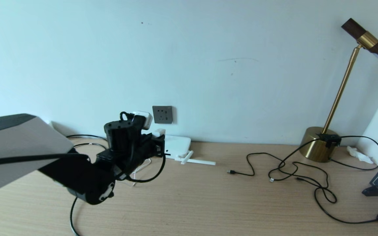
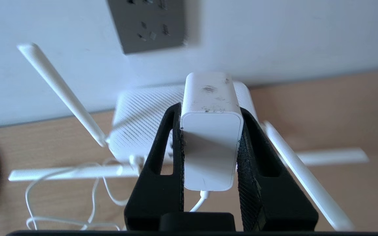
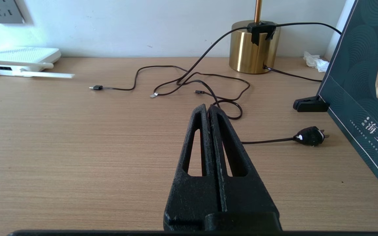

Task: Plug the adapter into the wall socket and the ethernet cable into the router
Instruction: Align plug and socket

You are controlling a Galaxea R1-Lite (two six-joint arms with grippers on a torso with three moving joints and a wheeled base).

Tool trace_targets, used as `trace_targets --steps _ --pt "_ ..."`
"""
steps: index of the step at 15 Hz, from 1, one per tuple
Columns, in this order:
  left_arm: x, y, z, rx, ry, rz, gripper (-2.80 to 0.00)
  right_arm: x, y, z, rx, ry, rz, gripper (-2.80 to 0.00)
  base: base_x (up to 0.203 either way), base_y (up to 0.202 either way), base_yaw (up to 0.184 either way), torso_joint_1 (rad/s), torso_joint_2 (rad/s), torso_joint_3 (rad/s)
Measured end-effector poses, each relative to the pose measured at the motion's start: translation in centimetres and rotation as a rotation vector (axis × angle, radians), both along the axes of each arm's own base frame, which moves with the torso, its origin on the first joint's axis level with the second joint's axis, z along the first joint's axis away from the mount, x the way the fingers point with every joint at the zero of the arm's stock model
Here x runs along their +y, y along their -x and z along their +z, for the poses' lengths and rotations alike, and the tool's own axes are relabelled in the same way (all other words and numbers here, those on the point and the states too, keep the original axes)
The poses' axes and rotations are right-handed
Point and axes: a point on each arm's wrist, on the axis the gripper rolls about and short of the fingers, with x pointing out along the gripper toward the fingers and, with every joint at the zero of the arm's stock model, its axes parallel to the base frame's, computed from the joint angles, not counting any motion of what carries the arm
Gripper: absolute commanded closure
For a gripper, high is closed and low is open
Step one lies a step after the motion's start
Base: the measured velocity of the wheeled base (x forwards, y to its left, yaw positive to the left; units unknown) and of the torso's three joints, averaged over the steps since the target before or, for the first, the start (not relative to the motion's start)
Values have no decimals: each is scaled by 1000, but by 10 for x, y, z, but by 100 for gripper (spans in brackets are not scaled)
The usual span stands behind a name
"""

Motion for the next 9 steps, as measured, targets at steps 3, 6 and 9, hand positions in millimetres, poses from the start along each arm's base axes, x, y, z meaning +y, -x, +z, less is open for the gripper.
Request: trace_targets --steps 3,6,9 --pt "-2 -26 -14 -88 46 83 0 0 0 0 1 0 0 0 0 0 0 0 0 0" --pt "-3 -38 -29 -169 81 164 0 0 0 0 0 0 -1 0 0 0 0 0 0 0" --pt "-4 -41 -41 -226 110 182 0 0 0 0 1 0 0 0 0 0 0 0 0 0"
